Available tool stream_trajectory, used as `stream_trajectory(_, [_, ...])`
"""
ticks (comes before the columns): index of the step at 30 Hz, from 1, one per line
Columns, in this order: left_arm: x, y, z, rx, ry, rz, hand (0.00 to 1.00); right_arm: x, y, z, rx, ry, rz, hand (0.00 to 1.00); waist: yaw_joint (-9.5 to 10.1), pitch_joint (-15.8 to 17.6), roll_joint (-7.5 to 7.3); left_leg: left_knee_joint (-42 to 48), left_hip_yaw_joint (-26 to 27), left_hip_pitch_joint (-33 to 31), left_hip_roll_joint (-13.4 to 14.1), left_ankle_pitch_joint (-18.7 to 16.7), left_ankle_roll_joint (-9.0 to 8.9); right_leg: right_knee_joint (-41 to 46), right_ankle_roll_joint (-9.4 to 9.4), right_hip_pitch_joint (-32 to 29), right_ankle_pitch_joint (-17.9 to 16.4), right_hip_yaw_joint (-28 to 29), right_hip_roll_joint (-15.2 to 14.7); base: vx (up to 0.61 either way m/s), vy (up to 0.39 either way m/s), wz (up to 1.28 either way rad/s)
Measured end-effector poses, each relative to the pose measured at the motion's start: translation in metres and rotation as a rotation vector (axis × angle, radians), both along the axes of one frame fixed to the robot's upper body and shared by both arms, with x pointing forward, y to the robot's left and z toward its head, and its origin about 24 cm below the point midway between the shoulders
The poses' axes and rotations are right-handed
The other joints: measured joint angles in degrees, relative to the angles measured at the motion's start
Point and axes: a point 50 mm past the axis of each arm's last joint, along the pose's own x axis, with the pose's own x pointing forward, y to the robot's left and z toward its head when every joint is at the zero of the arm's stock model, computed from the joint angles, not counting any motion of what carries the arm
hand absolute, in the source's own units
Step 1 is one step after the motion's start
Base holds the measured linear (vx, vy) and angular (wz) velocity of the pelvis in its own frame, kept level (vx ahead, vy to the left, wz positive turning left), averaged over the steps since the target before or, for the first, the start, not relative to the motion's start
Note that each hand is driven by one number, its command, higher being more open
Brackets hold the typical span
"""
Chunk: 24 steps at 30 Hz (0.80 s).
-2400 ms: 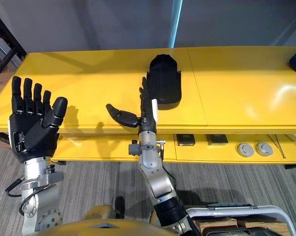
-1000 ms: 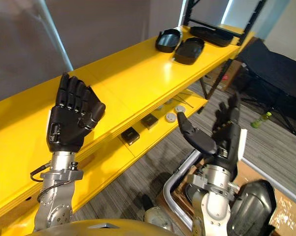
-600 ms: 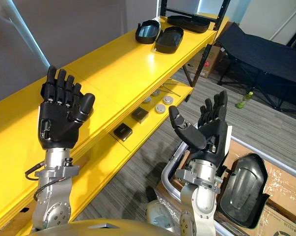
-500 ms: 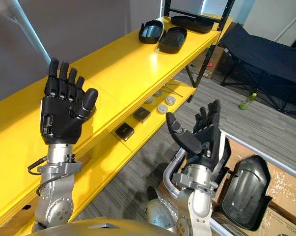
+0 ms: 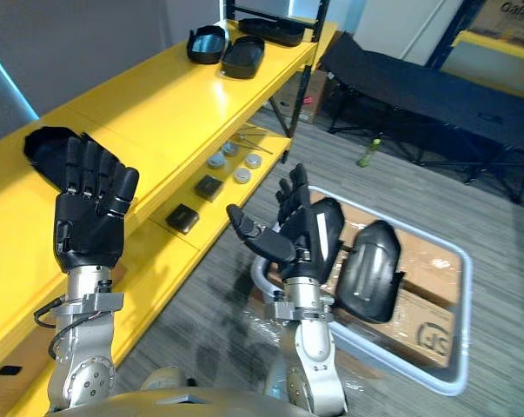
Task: Walk over and take three plastic housings, then place them on the shelf
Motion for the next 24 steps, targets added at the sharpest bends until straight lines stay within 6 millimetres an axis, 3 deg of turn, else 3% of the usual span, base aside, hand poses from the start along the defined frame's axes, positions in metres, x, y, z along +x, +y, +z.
stream_trajectory(1, [0.001,0.001,-0.005,-0.007,0.02,0.006,1.0,0.0,-0.002,-0.005,-0.005,0.022,-0.007,1.0,0.12,-0.61,-0.95,0.65,-0.83,-1.16,0.45,0.54,-0.91,-7.89,6.1,3.78,-3.54,-2.45,0.49,-0.08,-0.361,-0.52])
stream_trajectory(3, [0.002,-0.001,-0.013,-0.022,0.052,0.009,1.0,0.001,-0.011,-0.011,-0.032,0.04,-0.026,1.0,0.05,-0.5,0.84,-1.15,-2.8,-1.63,1.67,1.68,-2.92,-15.87,6.0,6.05,-5.32,-4.04,2.59,-0.08,-0.344,-0.64])
stream_trajectory(4, [0.003,-0.004,-0.019,-0.035,0.075,0.002,1.0,-0.001,-0.02,-0.014,-0.063,0.055,-0.043,1.0,-0.72,-0.36,3.11,-2.68,-3.56,-1.78,2.88,2.72,-4.15,-19.2,5.66,6.45,-5.09,-4.18,4.34,-0.06,-0.296,-0.3])
stream_trajectory(5, [0.004,-0.009,-0.024,-0.049,0.097,-0.015,1.0,-0.006,-0.034,-0.021,-0.094,0.091,-0.084,1.0,-2.39,0.2,4.14,-4.27,-4.5,-1.1,3.39,4.74,-3.56,-19.56,5.04,6.95,-4.72,-4.4,5.36,-0.05,-0.262,-0.15])
stream_trajectory(9, [0.003,-0.012,-0.026,-0.049,0.094,-0.04,1.0,-0.024,-0.065,-0.03,-0.127,0.162,-0.206,1.0,-4.9,0.11,4.28,-7.48,-6.06,0.92,3.28,10.23,-1.84,-19.42,3.17,7.12,-4.69,-3.67,6.39,-0.04,-0.17,-0.15])
stream_trajectory(12, [0.004,-0.013,-0.024,-0.049,0.075,-0.057,1.0,-0.032,-0.07,-0.033,-0.134,0.187,-0.241,1.0,-5.63,-0.03,4.45,-12.53,-7.74,2.97,1.85,12.03,-1.49,-19.96,2.43,5.69,-3.98,-1.78,6.43,-0.09,-0.047,-0.23])
stream_trajectory(14, [0.003,-0.013,-0.023,-0.047,0.07,-0.058,1.0,-0.031,-0.067,-0.031,-0.137,0.18,-0.248,1.0,-4.97,-0.29,4.85,-16.67,-11.68,3.84,0.17,11.77,-1.78,-20.71,3.02,3.52,-2.83,0.93,6.22,-0.1,0.079,-0.57])
stream_trajectory(16, [0.003,-0.012,-0.022,-0.044,0.068,-0.056,1.0,-0.028,-0.066,-0.021,-0.142,0.141,-0.269,1.0,-4.38,-0.52,5.2,-19.63,-12.14,3.96,-1.73,10.36,-3.51,-20.1,4.92,-0.27,-1.29,3.99,5.07,-0.07,0.165,-0.62])
stream_trajectory(17, [0.002,-0.012,-0.023,-0.04,0.073,-0.055,1.0,-0.027,-0.066,-0.017,-0.159,0.123,-0.277,1.0,-4.43,-0.42,5.09,-19.72,-11.2,4.13,-2.41,9.54,-4.69,-20.4,5.72,-0.79,-0.56,5.16,4.45,-0.06,0.237,-0.57])
stream_trajectory(18, [0.0,-0.01,-0.024,-0.03,0.081,-0.052,1.0,-0.025,-0.064,-0.015,-0.159,0.112,-0.287,1.0,-4.36,0.38,3.75,-19.6,-9.92,4.94,-3.37,9.29,-4.78,-20.88,6.15,-0.73,0.25,6.51,3.58,-0.09,0.232,-0.65])
stream_trajectory(19, [-0.003,-0.007,-0.027,-0.019,0.1,-0.047,1.0,-0.023,-0.064,-0.014,-0.152,0.106,-0.298,1.0,-4.09,0.66,2.2,-18.77,-8.42,5.1,-3.98,8.6,-4.31,-22.74,6.35,-0.55,2.16,7.26,2.96,-0.1,0.213,-0.61])
stream_trajectory(22, [-0.004,-0.002,-0.028,0.011,0.108,-0.041,1.0,-0.022,-0.073,-0.011,-0.149,0.101,-0.366,1.0,-3.27,0.95,0.64,-16.69,-6.79,3.21,-4.14,7.29,-3.83,-27.43,6.2,-0.34,5.77,6.25,2.58,-0.1,0.109,-0.38])
stream_trajectory(24, [-0.001,0.006,-0.024,0.042,0.104,-0.007,1.0,-0.019,-0.092,-0.009,-0.17,0.091,-0.448,1.0,-4.14,1.17,-0.32,-15.19,-7.92,0.5,-4.03,6.55,-3.44,-29.84,6.18,-0.68,7.29,4.99,2.49,-0.08,0.016,0.09])
